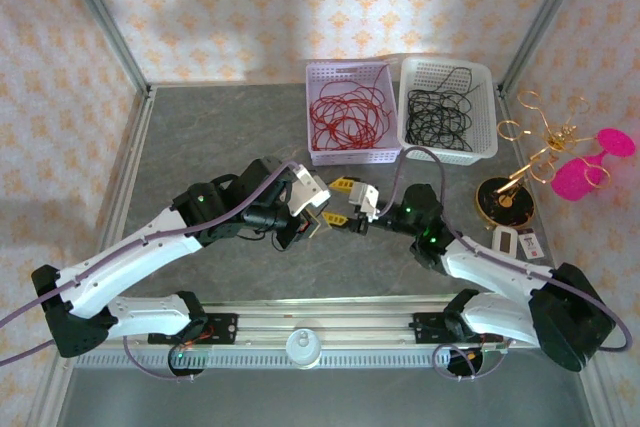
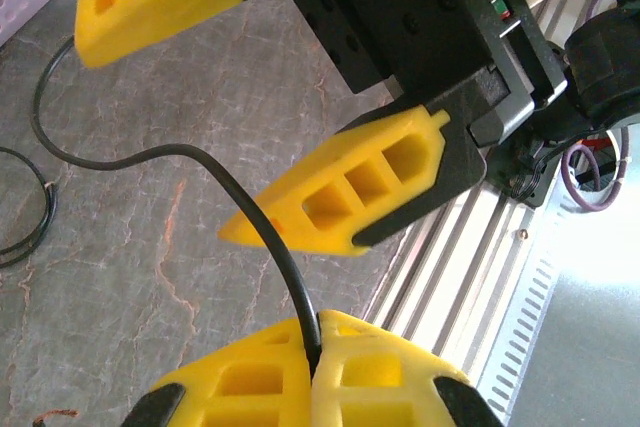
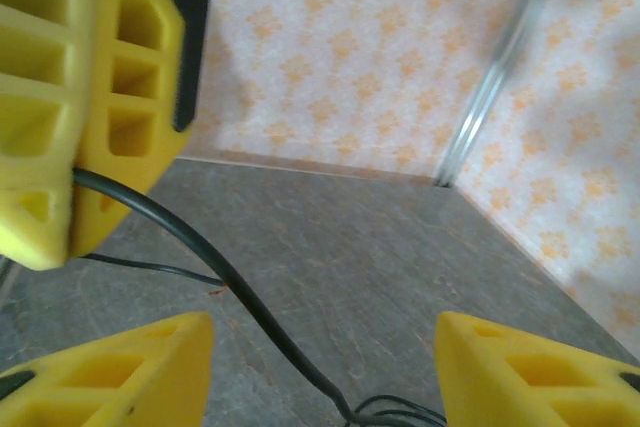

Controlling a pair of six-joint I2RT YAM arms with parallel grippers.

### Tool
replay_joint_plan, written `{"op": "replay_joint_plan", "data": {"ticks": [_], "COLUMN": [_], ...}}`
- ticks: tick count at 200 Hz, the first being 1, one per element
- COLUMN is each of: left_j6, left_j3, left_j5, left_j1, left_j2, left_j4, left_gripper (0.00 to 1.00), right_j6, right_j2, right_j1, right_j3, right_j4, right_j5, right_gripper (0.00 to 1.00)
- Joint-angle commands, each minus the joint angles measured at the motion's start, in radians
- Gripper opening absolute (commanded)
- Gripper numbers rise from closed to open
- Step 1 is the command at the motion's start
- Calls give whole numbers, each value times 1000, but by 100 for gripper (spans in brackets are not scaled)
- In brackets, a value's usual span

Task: Untangle the cables

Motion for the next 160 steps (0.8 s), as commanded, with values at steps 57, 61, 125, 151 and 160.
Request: {"op": "replay_joint_plan", "data": {"ticks": [57, 61, 125, 151, 160], "left_j6": [13, 12, -32, -67, -85], "left_j3": [-27, -29, -56, -71, -74], "left_j5": [24, 25, -167, -297, -348], "left_j1": [-2, -2, -2, 0, -1], "left_j2": [-25, -25, -36, -68, -86], "left_j4": [6, 8, 69, 123, 142], "left_gripper": [0, 0, 25, 51, 57], "right_j6": [-40, -35, 96, 180, 220], "right_j2": [37, 36, 25, 16, 5], "right_j1": [7, 7, 7, 8, 7], "right_j3": [79, 78, 116, 161, 169], "right_j4": [-88, -83, -133, -228, -253], "right_j5": [3, 16, 201, 315, 364], "right_gripper": [45, 42, 0, 0, 0]}}
